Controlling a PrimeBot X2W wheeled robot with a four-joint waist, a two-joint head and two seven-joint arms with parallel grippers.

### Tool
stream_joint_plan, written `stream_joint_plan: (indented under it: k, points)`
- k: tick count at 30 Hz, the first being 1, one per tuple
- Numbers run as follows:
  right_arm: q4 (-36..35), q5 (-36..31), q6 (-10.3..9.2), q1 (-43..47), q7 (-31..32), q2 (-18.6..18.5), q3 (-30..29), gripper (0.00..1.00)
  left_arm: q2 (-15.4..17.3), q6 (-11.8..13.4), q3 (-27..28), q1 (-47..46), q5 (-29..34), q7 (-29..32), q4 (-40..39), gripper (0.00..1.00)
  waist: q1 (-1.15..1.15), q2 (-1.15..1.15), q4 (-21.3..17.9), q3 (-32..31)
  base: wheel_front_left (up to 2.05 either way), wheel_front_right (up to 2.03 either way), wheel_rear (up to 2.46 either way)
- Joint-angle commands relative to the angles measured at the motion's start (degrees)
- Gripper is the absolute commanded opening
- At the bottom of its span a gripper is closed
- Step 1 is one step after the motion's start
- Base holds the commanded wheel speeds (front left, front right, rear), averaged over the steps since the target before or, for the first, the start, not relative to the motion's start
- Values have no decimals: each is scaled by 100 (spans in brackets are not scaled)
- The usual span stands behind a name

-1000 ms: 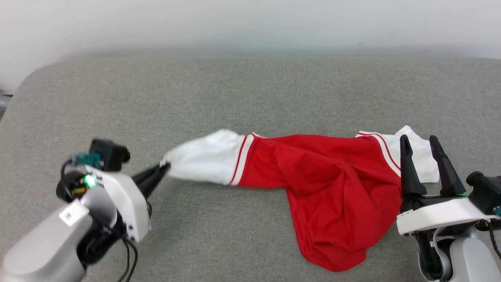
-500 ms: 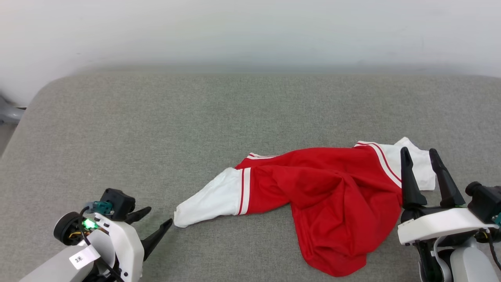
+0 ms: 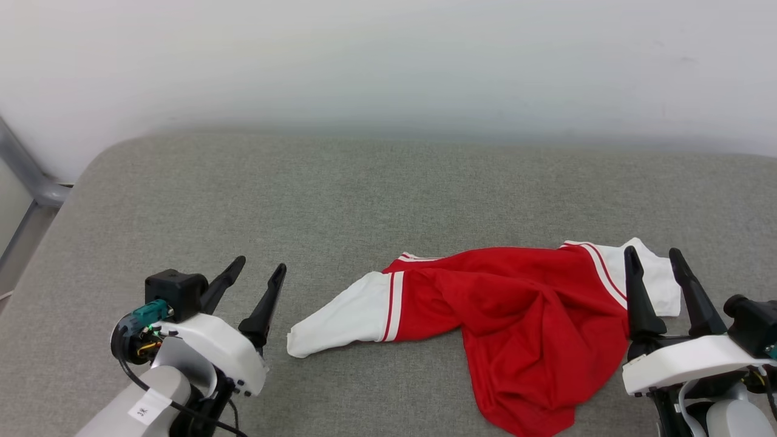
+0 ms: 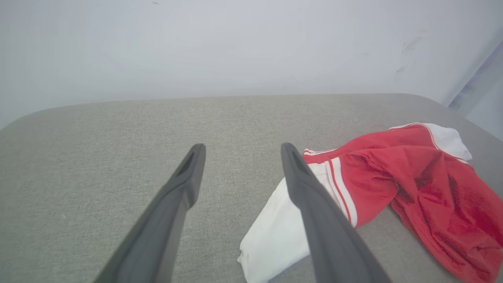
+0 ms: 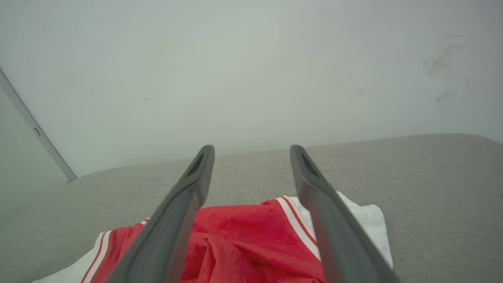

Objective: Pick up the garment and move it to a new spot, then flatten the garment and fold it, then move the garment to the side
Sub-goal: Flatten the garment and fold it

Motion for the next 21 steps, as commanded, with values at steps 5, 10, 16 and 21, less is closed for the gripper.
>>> stream_joint_plan:
  k: [5, 10, 16, 21]
  points:
    - [-196, -49, -4, 215, 163, -6, -12, 100, -687, 746, 1295, 950, 1001, -42, -907, 100, 0, 0, 44, -94, 0, 0, 0]
    - [-302, -14, -4, 358, 290, -45, 45, 100, -1240, 718, 2028, 1786, 2022, -45, -1567, 100, 0, 0, 75, -138, 0, 0, 0]
    - [-369, -51, -4, 442, 443, -140, 175, 100, -1787, 429, 2655, 2360, 2754, -46, -1809, 100, 0, 0, 148, -153, 0, 0, 0]
    - [-447, -50, -4, 276, 891, -363, 439, 100, -2044, 78, 2924, 2480, 3112, -46, -1727, 100, 0, 0, 295, -73, 0, 0, 0]
